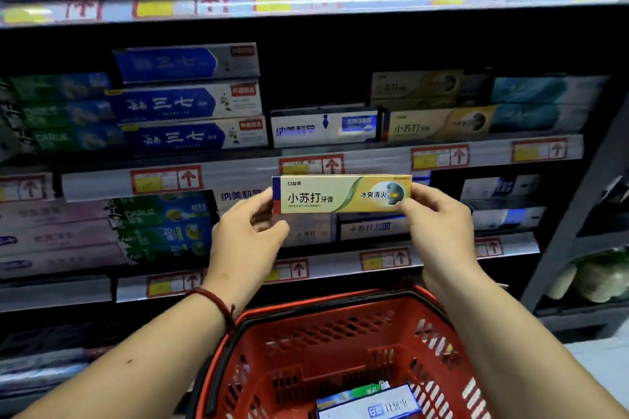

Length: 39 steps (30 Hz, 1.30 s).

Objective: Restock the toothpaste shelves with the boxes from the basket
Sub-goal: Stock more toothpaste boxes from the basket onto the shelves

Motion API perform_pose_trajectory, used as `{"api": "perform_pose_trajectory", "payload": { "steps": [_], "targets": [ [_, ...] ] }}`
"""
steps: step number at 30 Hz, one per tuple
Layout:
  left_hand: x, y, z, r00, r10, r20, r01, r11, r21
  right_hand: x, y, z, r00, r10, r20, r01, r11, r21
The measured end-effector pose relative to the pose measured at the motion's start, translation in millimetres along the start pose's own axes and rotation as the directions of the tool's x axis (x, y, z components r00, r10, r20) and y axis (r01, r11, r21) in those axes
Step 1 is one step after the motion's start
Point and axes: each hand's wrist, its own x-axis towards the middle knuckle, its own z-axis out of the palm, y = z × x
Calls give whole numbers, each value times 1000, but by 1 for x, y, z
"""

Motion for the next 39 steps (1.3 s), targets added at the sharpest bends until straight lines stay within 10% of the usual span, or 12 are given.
{"api": "perform_pose_trajectory", "payload": {
  "steps": [14,39],
  "targets": [
    [87,105,103,976,215,42,-216,976,34,125,-78,-80,969,-248,-10,242,953,-180],
    [104,126,178,994,105,5,-103,961,255,194,-49,-86,994,-49,-100,29,981,-189]
  ]
}}
